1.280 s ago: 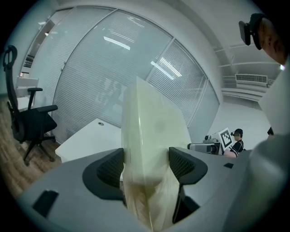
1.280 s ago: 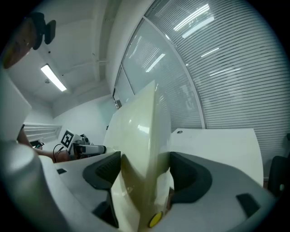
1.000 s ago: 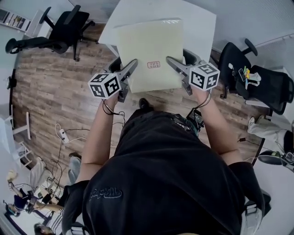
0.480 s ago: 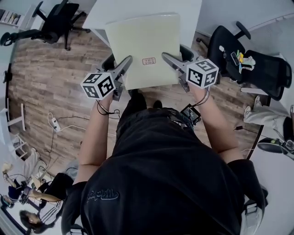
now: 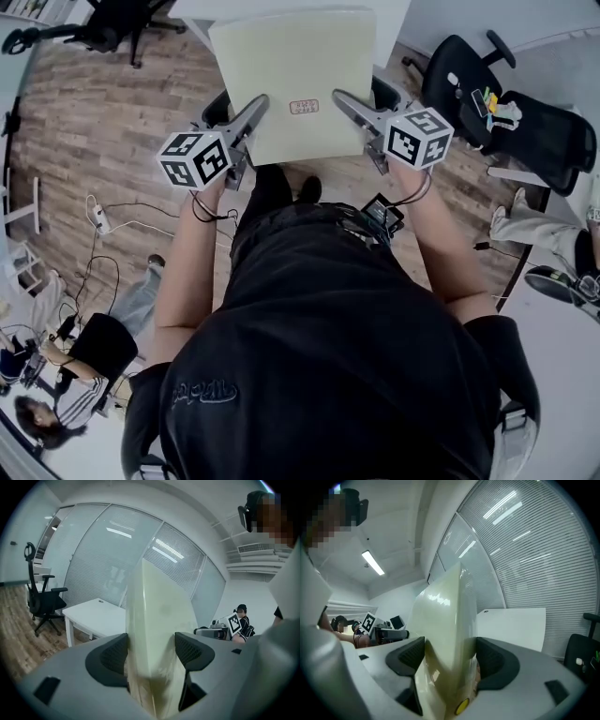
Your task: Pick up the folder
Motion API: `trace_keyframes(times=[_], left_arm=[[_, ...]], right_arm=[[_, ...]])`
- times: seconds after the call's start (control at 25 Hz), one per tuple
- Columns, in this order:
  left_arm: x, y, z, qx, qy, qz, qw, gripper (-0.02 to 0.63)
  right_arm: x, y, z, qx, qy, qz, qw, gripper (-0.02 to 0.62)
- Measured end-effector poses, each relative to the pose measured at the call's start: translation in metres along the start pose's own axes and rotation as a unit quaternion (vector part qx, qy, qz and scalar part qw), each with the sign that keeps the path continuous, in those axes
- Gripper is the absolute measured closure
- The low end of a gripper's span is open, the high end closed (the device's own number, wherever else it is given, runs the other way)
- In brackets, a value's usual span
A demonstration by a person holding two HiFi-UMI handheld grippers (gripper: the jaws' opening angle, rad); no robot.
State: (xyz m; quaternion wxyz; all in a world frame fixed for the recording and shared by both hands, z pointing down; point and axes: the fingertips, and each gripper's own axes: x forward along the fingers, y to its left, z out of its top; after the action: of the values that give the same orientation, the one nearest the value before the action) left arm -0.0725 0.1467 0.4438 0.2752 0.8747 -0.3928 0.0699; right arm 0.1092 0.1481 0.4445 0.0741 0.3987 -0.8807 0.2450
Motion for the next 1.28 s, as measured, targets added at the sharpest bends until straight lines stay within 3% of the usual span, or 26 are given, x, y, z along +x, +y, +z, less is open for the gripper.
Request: trace_keyframes(times=[0.56, 1.28], left_arm=[[-0.0032, -0.0007, -0.0014, -0.007, 0.003, 0.019, 0.9998, 0.279], [-0.0049, -0.0025, 0.0007, -0.008, -0.002, 0.015, 0.9998, 0.278]], right_arm=[[0.0029, 0.0000, -0.0017, 0.001, 0.007, 0.010, 1.000, 0.262], [-0.0004, 0.0024, 0.0014, 0.004, 0.004, 0.003, 1.000, 0.262]])
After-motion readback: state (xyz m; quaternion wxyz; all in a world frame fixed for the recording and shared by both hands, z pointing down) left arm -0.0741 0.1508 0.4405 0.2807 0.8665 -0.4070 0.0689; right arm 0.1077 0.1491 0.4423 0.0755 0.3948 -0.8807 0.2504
